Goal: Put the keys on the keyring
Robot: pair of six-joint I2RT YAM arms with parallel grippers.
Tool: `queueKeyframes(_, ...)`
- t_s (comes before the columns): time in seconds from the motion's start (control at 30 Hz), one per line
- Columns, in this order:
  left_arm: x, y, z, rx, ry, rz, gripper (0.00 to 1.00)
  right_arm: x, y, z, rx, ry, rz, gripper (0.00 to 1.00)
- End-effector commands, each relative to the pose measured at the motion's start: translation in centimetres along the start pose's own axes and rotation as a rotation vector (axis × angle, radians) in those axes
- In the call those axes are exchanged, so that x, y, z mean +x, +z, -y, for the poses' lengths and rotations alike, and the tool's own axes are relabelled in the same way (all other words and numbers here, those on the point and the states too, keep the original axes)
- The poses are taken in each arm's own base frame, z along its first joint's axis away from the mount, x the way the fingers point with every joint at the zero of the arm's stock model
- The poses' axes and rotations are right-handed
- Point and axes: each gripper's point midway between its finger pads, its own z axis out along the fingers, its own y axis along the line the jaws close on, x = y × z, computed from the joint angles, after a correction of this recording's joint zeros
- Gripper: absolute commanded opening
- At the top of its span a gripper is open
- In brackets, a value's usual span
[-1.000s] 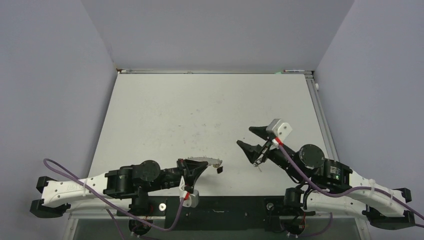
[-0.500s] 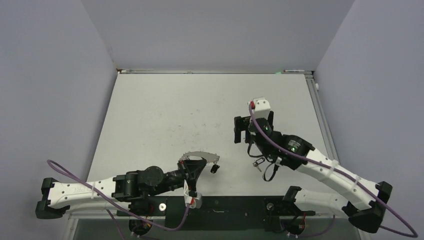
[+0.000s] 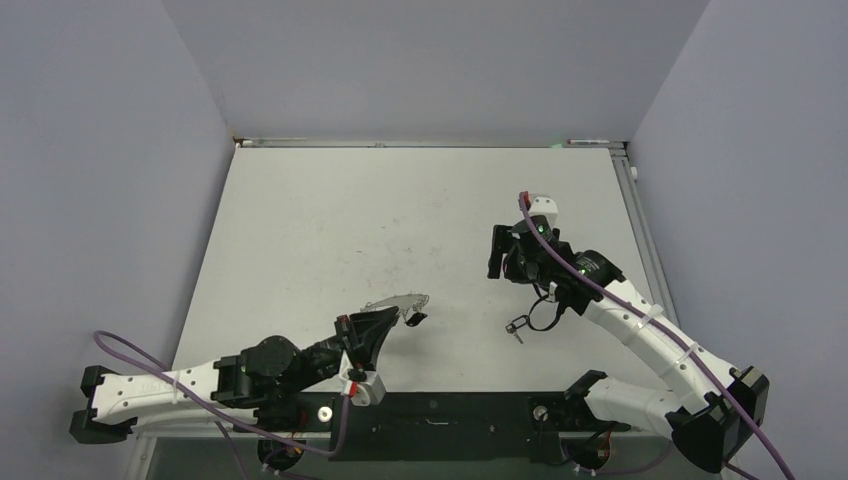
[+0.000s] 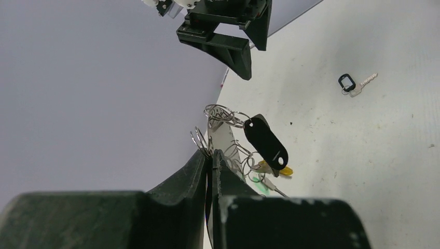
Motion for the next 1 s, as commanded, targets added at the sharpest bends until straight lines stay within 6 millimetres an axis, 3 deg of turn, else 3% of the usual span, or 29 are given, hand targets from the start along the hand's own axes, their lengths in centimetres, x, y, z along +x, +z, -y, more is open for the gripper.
queueKeyframes(0.0,-1.7,0.0,-2.1,-0.094,-0.031,0.075,0.00,1.0,-0.1,1.8,0.086,0.101,0.018,0.70)
queueKeyframes(0.17,-1.3,0.3,-0.8,-0.044,0.023,0.078,0.00,3.5,0.6,3.5,0.178,0.171,-0.037,0.66)
queueKeyframes(0.27,-1.3,0.0,-0.7,-0.032,0.020,0.080,0.00,4.6,1.1,3.2,0.148,0.167,-0.063,0.61)
queueKeyframes(0.53,-0.7,0.3,1.2,0.037,0.099,0.092,0.00,5.3,1.1,3.1,0.119,0.177,-0.064,0.63)
queueKeyframes(0.77,0.0,0.7,2.0,0.076,0.146,0.057,0.00,6.8,1.2,5.4,0.260,0.254,-0.079,0.65)
queueKeyframes(0.97,0.3,1.0,2.5,0.096,0.147,0.047,0.00,8.3,1.5,7.3,0.373,0.286,-0.101,0.57)
